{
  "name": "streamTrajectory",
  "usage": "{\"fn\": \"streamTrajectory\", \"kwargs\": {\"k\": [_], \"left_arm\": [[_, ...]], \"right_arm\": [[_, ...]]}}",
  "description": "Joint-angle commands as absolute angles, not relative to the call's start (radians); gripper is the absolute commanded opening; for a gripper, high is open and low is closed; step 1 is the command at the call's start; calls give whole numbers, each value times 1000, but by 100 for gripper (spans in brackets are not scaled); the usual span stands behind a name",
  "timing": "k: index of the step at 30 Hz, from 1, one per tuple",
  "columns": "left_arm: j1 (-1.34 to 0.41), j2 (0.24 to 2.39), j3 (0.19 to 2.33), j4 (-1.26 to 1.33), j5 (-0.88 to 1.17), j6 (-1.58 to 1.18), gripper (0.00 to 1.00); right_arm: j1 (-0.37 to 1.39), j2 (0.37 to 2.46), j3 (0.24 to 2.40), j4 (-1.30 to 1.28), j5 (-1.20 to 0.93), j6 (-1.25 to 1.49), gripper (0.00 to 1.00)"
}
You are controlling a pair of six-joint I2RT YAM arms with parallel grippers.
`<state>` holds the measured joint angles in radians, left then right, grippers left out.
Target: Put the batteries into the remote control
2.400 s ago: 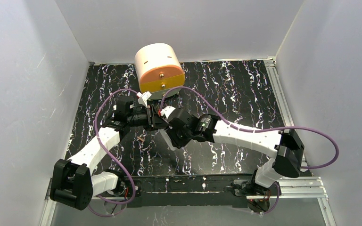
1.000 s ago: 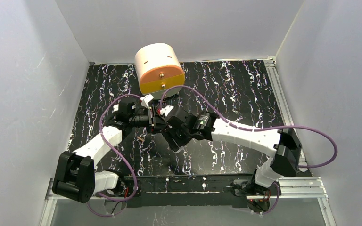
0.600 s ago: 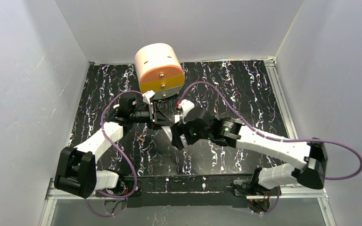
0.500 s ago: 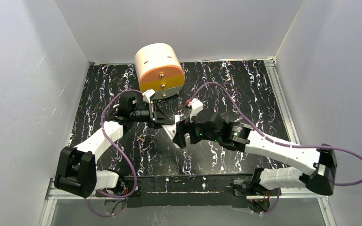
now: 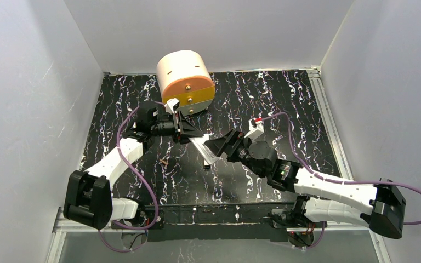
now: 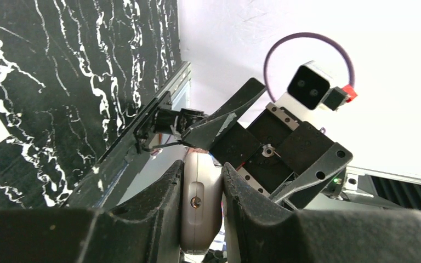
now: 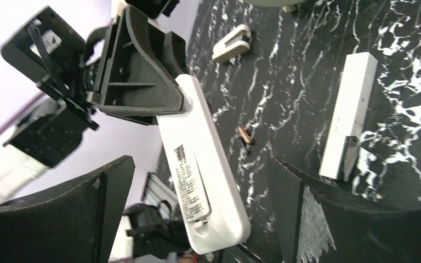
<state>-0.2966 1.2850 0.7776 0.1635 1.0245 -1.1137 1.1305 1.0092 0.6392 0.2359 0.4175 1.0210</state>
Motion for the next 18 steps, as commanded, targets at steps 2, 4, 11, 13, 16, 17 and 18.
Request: {"fn": "streamTrajectory", "kwargs": {"k": [2,4,11,13,16,17,18], "left_arm": [[-296,1281,853,240,1044,-1225,0],[-296,1289,872,256,1050,-1245,0],[-296,1296,912,315,1056,-1294,0],[-296,1297,913,324,1060,-1299,0],[-296,1299,910,337,1065,-1307,0],[-296,1298,908,343,1066,-1309,0],[-296,1297,907,347,1067,-1313,0]], "right_arm": [[1127,994,635,398,489,1157,99],[1125,989,599,461,471,1204,99],[1118,964,519,597,446,1292,92],[1113,955,499,641,444,1294,85],[1103,949,491,666,427,1296,79],[1098,949,492,667,418,1300,79],[1093,951,493,667,408,1304,78]]}}
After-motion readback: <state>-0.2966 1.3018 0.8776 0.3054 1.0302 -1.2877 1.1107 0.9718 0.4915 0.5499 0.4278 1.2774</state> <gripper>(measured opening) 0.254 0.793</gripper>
